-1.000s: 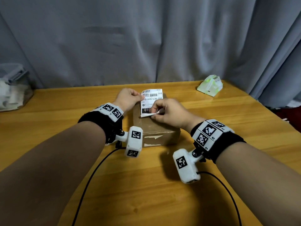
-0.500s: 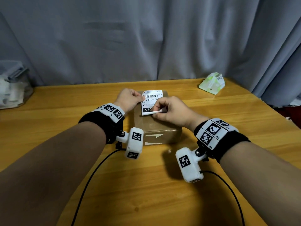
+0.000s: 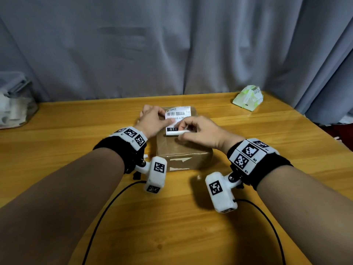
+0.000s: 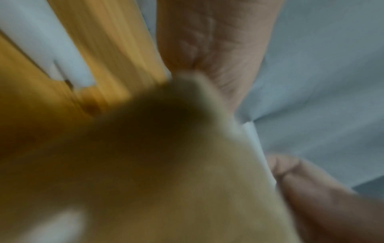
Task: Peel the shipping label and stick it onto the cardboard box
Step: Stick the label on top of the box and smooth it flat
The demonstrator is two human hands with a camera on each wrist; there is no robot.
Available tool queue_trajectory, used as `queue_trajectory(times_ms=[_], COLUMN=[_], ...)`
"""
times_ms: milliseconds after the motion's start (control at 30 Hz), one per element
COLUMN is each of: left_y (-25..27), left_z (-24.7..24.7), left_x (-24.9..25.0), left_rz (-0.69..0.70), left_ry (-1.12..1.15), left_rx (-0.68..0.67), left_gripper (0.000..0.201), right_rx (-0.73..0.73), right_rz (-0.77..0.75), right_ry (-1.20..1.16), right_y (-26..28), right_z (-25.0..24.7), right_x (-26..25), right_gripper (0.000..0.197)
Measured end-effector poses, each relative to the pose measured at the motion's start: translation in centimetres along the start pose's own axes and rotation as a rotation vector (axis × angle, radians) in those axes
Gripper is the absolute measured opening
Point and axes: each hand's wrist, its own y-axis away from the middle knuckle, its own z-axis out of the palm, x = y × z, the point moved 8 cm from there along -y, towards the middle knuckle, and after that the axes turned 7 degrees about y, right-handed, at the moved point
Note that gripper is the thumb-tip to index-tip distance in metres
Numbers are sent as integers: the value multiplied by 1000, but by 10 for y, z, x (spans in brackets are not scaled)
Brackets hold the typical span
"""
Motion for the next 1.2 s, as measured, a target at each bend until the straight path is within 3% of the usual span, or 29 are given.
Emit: queue_trajectory(times_ms=[100, 200, 367, 533, 767, 1067, 1133, 1200], left_y=[8, 13, 17, 16, 37, 42, 44, 52], left_z=[-1, -1, 1, 6, 9, 7, 0, -11], left_x=[-2, -12, -12, -11, -21, -19, -15, 3], left_rz=[-30, -79, -69, -120, -118, -84, -47, 116], left_ry=[-58, -86, -173, -165, -116, -120, -174, -303], left_rx=[-37, -122, -208, -193, -318, -198, -88, 97], left_gripper=[75, 90, 94, 103, 100, 90, 83, 64], right_rx=[-60, -65, -33, -50, -228, -251, -184, -18], right_rz=[29, 108, 134, 154, 79, 10, 15, 47], right_ry=[38, -61, -93, -46, 236, 156, 74, -44], right_y=[3, 9, 13, 3, 17, 46, 47, 40], right_z=[0, -9, -22, -6, 5, 7, 1, -11], right_x=[1, 12, 14, 13, 9, 2, -4, -7], right_gripper=[21, 43, 38, 33, 39, 31, 27, 28])
